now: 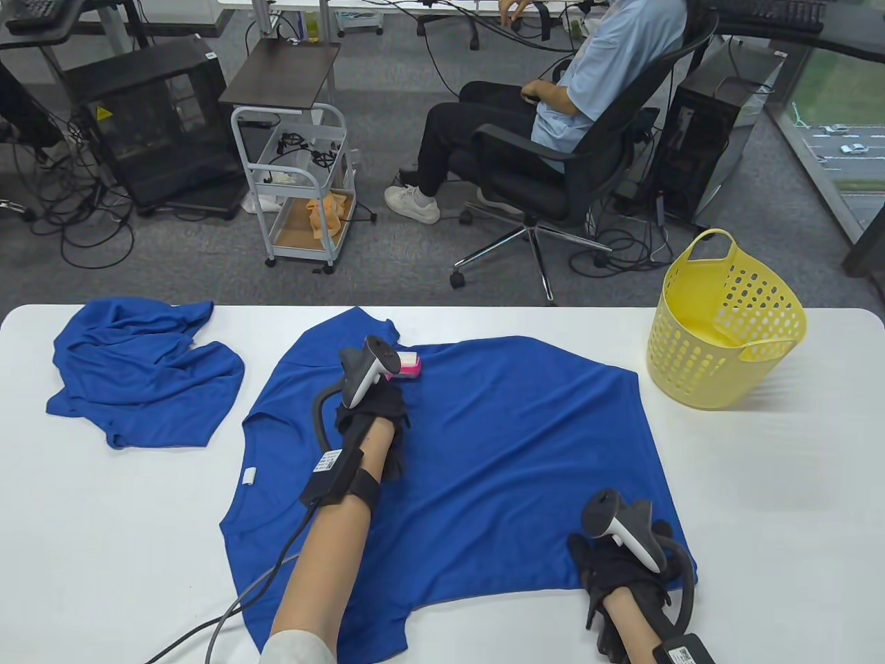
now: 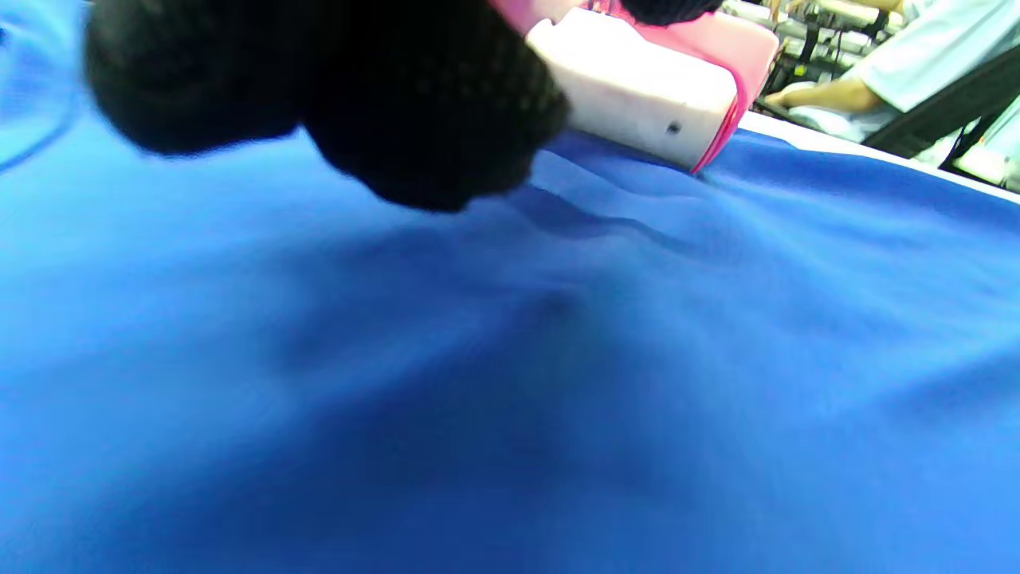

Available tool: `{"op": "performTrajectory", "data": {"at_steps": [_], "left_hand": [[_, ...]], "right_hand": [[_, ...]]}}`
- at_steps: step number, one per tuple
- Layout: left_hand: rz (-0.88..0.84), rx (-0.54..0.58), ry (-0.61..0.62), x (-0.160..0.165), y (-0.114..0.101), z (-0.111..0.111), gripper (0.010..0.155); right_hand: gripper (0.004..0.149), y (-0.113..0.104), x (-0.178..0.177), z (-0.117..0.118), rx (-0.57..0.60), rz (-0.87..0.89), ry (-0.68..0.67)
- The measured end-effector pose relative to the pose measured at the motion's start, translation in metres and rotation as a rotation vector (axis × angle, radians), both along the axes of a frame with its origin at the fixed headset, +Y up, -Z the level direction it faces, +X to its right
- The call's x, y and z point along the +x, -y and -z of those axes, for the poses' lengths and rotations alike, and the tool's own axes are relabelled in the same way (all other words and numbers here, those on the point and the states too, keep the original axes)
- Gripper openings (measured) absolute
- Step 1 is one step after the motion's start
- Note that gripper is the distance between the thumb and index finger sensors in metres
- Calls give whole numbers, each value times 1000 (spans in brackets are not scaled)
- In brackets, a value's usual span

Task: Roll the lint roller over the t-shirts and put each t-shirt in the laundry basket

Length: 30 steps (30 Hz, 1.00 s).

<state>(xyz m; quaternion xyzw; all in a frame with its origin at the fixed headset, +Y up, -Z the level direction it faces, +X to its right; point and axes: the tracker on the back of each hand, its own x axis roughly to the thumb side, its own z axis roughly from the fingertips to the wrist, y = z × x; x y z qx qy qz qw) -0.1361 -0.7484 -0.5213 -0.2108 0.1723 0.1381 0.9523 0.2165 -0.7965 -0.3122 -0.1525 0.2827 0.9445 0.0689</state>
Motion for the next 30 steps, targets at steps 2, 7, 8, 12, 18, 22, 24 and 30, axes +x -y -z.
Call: {"op": "performTrajectory", "data": {"at_steps": [2,7,8,12,18,22,24,30], "left_hand": [[-115,39,39,-1,-1,1,75],[-247,269,170,-18,-34,-28,77],[-263,291,175,-24,-44,-39,76],[-217,187,221,-48,-79,-94,72],[-46,-102,246,-75,-84,-184,60],[-32,-226,268,-75,-61,-207,59],[-23,-137,236,-74,-59,-208,60],[-72,-103,140,-69,-50,-156,62]], "right_hand": [[73,0,0,0,-1,4,-7],[74,0,1,-1,-9,12,-14],[74,0,1,-1,-11,15,-15],[74,0,2,-1,-12,26,-15],[74,0,2,-1,-20,27,-15],[74,0,2,-1,-19,29,-14],[74,0,3,-1,-17,30,-13],[74,-1,2,-1,-18,28,-15]]}}
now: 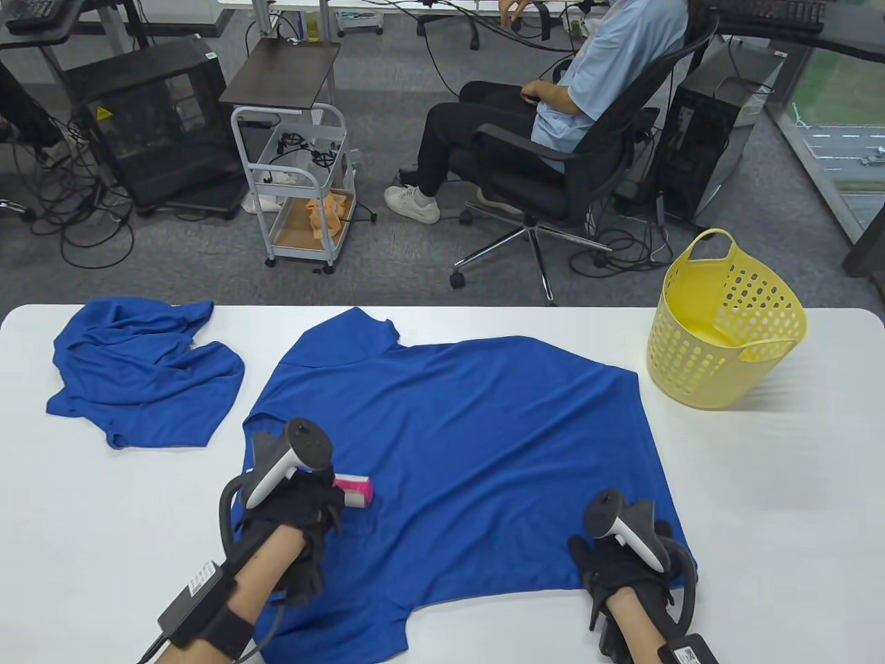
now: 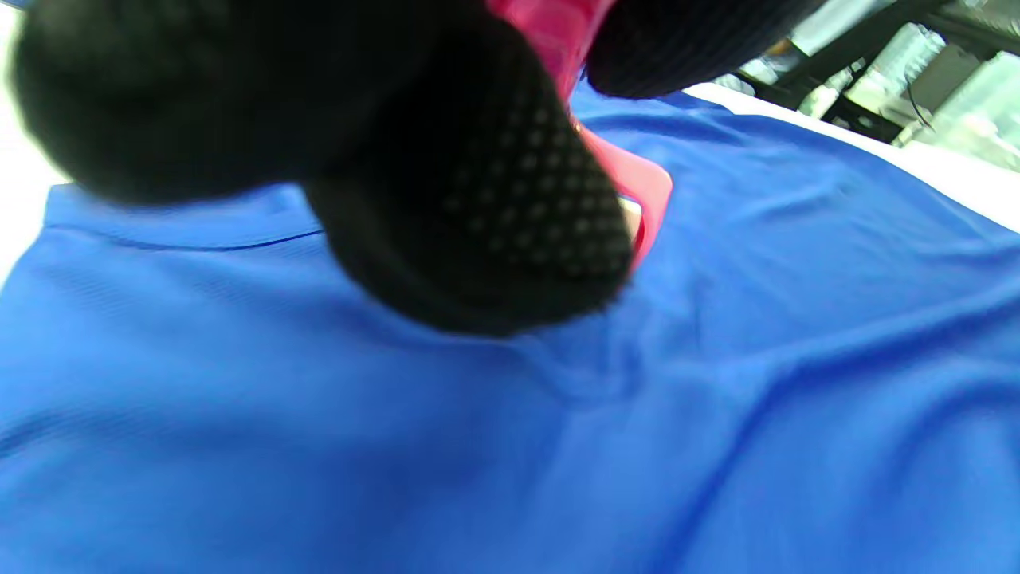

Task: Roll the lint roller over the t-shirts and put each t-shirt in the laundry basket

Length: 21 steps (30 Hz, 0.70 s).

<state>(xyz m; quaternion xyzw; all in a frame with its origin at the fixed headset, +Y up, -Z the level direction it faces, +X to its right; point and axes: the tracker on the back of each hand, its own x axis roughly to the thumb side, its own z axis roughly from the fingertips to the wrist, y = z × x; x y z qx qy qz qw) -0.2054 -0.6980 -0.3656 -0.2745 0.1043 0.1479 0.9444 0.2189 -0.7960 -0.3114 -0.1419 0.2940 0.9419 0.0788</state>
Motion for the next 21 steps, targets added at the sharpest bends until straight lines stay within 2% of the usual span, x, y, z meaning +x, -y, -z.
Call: {"op": "performTrajectory", "data": {"at_steps": [3,6,9,11,15,16,18,21], "left_hand": [[89,60,-16,8,11,44,64],[145,62,-17,16,31,89,74],[124,29,-66,18,45,121,80],[130,61,-70,18,45,136,78],[93,222,-85,12,34,144,69],[36,299,-93,7,27,140,67],[-56,380,-137,-2,13,128,66],[-135,408,-122,-16,-14,96,62]], "right_hand": [[74,0,0,0,-1,2,1],[74,0,0,0,-2,6,2],[74,0,0,0,-3,5,0],[74,0,0,0,-4,9,1],[74,0,0,0,-6,13,3],[74,0,0,0,-6,12,2],[74,0,0,0,-6,12,1],[74,0,0,0,-7,14,1]]}}
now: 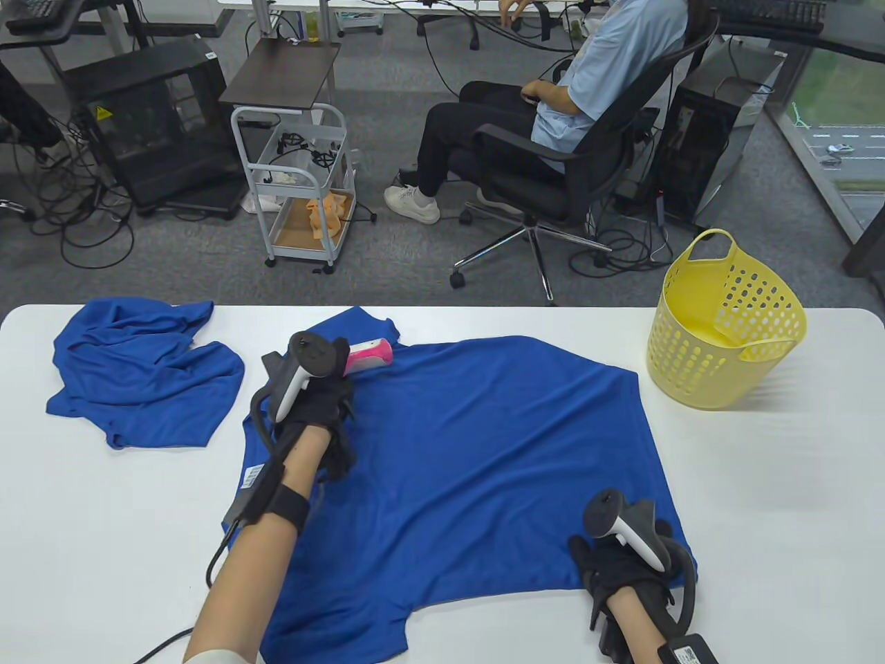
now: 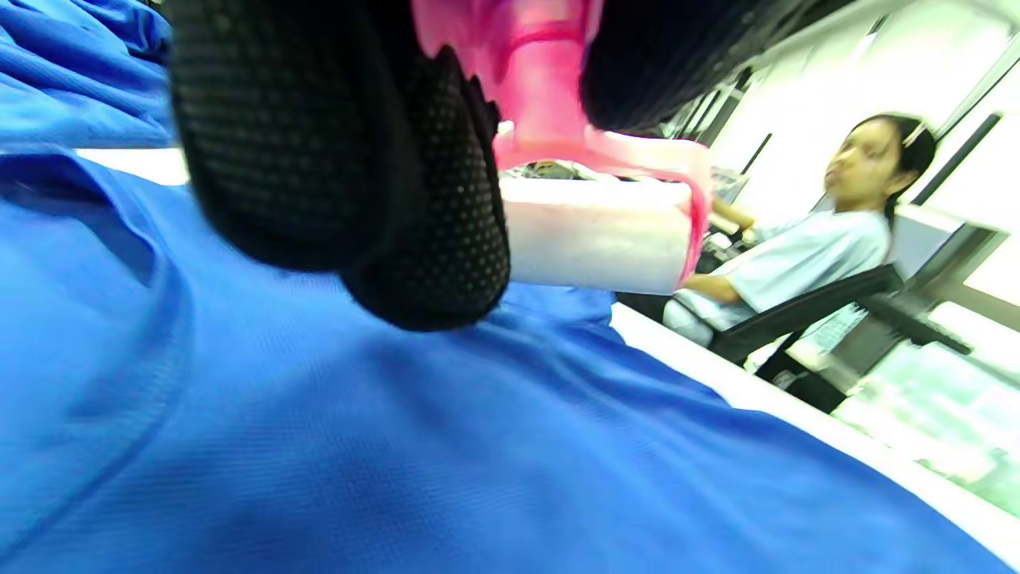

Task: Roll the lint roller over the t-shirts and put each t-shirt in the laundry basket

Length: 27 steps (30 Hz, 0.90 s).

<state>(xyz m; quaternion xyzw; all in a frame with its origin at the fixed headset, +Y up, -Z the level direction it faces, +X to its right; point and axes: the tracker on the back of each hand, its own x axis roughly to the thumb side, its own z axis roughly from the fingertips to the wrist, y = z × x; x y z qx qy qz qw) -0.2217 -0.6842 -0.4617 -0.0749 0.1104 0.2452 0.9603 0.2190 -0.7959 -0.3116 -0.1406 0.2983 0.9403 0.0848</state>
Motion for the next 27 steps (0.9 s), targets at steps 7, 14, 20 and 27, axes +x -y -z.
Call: {"op": "performTrajectory", "data": {"at_steps": [7,14,20,27], "left_hand": [[182,-136,135,-8,-41,-110,56],[297,-276,152,1,-22,-162,55],[400,-254,86,13,3,-115,57],[443,-255,-6,15,25,-24,62]], "right_hand": [[74,0,0,0,-1,-1,-1],[74,0,0,0,0,-2,0],[74,0,0,0,2,-1,-1],[74,0,0,0,0,3,1]]}}
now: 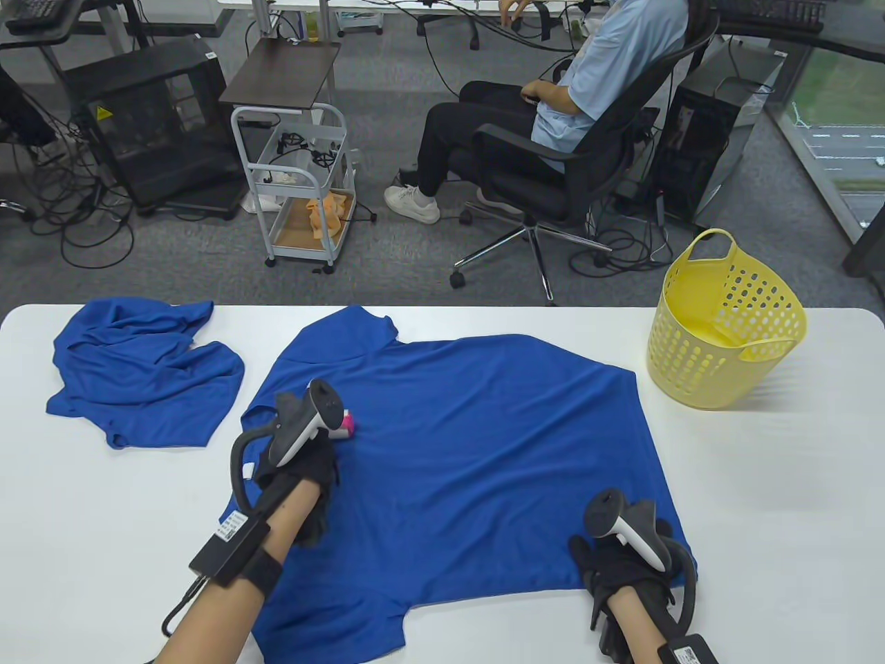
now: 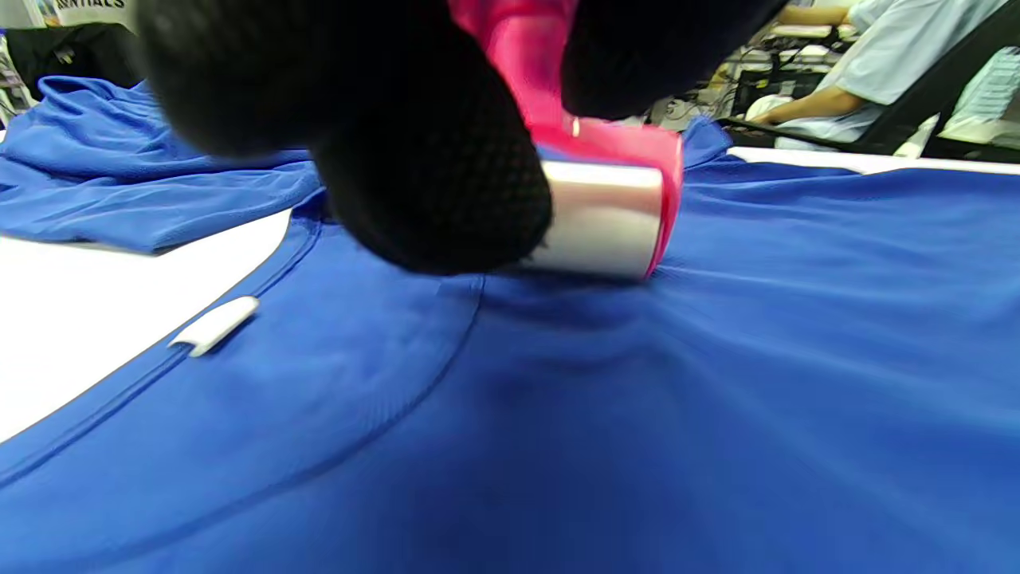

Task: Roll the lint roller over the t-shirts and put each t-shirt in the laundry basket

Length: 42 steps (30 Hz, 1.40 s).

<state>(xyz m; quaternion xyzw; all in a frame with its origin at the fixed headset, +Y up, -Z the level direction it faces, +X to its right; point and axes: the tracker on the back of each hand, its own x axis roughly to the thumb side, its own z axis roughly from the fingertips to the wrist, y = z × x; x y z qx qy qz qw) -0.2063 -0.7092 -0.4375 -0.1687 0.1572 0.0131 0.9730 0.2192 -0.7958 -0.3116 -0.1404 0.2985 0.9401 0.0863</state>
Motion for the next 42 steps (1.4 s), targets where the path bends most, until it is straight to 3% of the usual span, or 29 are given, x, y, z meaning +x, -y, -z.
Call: {"op": "performTrajectory", "data": {"at_steps": [3,7,9,13,17,22,26,29,32,34,37,42], "left_hand": [[4,-33,-47,-6,18,36,69],[5,-19,-72,-10,33,67,75],[-40,-38,-27,-11,44,82,79],[-91,43,-60,-19,48,89,78],[-246,165,-77,-33,38,80,76],[-399,343,-4,-39,11,46,76],[-537,398,101,-26,-6,10,78],[-655,439,209,0,-17,-26,80],[-699,508,326,32,-22,-66,81],[-689,562,385,52,-23,-89,82],[-598,689,438,81,-24,-122,78],[-494,729,517,110,-26,-149,74]], "right_hand": [[74,0,0,0,-2,1,0],[74,0,0,0,-5,3,0],[74,0,0,0,-8,5,1],[74,-1,0,1,-12,5,0],[74,-1,0,1,-12,3,0],[74,-1,1,1,0,0,7],[78,-8,-1,2,54,15,48],[77,-37,-17,0,306,42,-15],[73,-69,-44,-7,541,287,-129],[71,-83,-64,-8,625,527,-180],[67,-92,-94,-10,624,889,-200],[67,-95,-120,-10,569,1053,-147]]}}
